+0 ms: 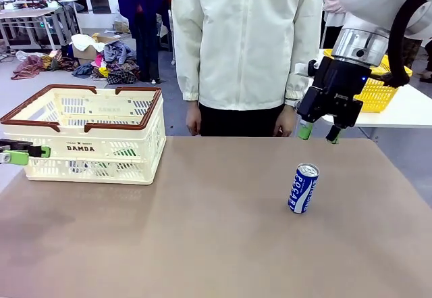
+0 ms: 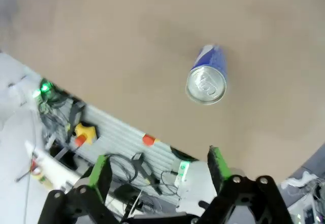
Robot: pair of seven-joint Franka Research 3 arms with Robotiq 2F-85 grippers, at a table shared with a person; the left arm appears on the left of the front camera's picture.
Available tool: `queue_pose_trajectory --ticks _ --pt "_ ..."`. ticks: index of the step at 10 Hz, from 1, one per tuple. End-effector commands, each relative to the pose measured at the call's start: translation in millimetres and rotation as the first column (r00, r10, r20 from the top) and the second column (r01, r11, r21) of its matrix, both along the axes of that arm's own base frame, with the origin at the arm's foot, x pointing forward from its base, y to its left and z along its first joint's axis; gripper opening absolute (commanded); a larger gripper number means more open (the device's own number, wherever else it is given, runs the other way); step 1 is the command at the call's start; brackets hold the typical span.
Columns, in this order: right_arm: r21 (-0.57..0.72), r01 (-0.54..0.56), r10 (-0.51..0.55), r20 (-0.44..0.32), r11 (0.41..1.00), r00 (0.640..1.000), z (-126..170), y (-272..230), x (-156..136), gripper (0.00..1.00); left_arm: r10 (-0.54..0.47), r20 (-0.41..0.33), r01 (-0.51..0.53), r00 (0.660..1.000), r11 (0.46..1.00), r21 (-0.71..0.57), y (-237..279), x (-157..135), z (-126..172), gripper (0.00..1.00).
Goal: Place the drinks into the Shopping basket.
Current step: Pick up one drink and place it into the Shopping basket.
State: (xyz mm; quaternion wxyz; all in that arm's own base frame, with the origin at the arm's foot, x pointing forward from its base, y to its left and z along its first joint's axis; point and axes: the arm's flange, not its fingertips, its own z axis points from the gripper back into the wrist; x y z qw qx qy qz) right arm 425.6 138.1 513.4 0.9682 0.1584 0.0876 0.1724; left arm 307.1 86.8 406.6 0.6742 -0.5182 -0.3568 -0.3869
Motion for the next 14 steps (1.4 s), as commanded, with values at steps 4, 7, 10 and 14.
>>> queue_pose_trajectory --ticks 4,7,10,14 --pt "-0.223 0.31 -0.252 0.252 0.924 0.934 -76.5 17.5 -14.3 1.0 -0.016 0.013 0.016 1.0 1.0 0.0 2.2 -4.2 -0.4 1.0" --pt "-0.311 0.342 -0.264 0.265 0.887 0.927 -107.1 27.9 -6.1 1.0 -0.016 0.013 0.016 1.0 1.0 0.0 2.2 -4.2 -0.4 1.0" --pt "-0.3 0.331 -0.263 0.246 0.895 0.933 -132.1 27.9 1.1 1.0 -0.016 0.013 0.016 1.0 1.0 0.0 2.2 -4.2 -0.4 1.0" --pt "-0.231 0.305 -0.247 0.248 0.924 0.937 -133.8 31.0 6.2 1.0 -0.016 0.013 0.016 1.0 1.0 0.0 2.2 -4.2 -0.4 1.0"
